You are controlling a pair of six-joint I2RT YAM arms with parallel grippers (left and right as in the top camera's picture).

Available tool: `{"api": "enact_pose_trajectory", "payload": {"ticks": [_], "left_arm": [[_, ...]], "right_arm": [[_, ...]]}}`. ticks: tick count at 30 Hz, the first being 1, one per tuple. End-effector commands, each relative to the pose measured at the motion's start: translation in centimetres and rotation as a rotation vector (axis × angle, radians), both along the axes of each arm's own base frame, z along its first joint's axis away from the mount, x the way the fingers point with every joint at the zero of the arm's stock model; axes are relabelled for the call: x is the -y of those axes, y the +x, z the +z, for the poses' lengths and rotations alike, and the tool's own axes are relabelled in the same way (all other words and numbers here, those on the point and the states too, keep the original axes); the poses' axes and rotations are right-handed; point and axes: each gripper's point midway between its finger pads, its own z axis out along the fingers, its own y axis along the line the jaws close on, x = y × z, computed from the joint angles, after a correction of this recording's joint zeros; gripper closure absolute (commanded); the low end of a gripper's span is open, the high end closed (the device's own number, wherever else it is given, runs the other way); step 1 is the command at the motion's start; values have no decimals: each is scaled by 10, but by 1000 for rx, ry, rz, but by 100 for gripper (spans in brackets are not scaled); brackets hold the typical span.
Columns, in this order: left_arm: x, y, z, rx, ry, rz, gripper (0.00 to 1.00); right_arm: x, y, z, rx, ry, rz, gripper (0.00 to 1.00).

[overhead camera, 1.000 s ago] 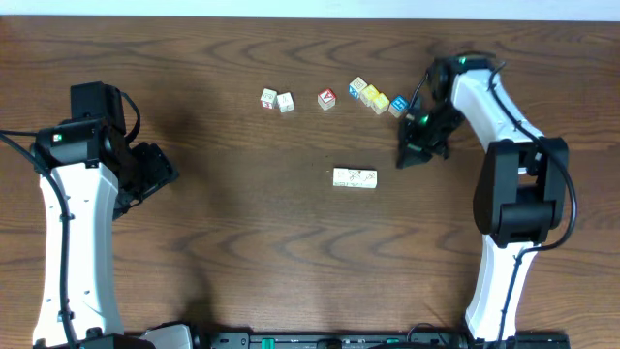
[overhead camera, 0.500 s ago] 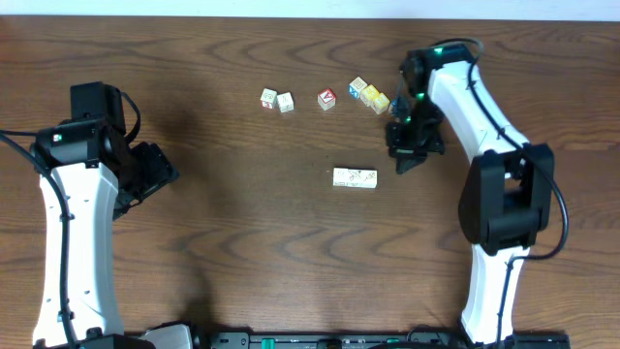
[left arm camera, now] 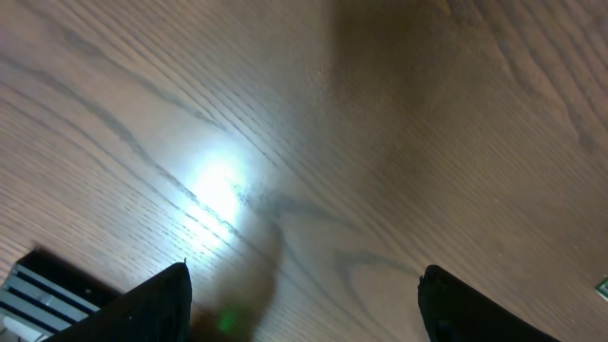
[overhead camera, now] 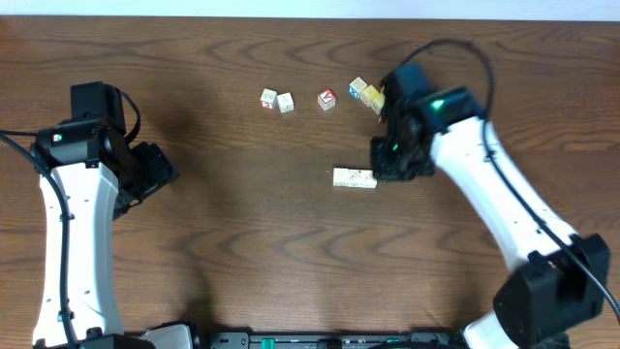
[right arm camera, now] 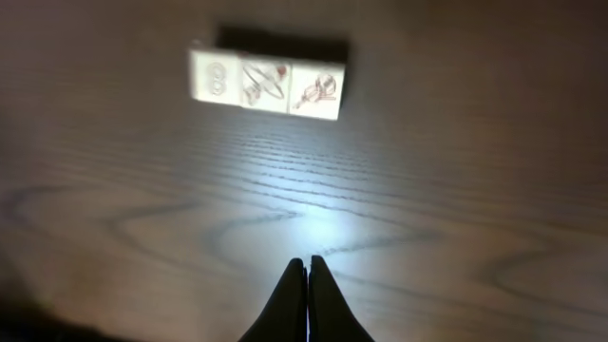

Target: Lift 3 blocks

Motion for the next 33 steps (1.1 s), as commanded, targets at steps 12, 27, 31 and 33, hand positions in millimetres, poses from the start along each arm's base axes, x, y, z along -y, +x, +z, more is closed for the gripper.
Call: {"api": "enact_pose_trajectory", "payload": {"ticks": [12,27,31,33], "left_arm": [[-2,1,6,13,7,14,23],[-2,1,6,13,7,14,23],[-2,1,6,13,7,14,23],[-2,1,6,13,7,14,23]], "right_arm": [[-10,-12,-81,13,6,-35,99],[-11,-11,-94,43,20,-36,99],[-13,-4,-94,70,27,-36,99],[-14,-2,-94,79,31,-37,99]]}}
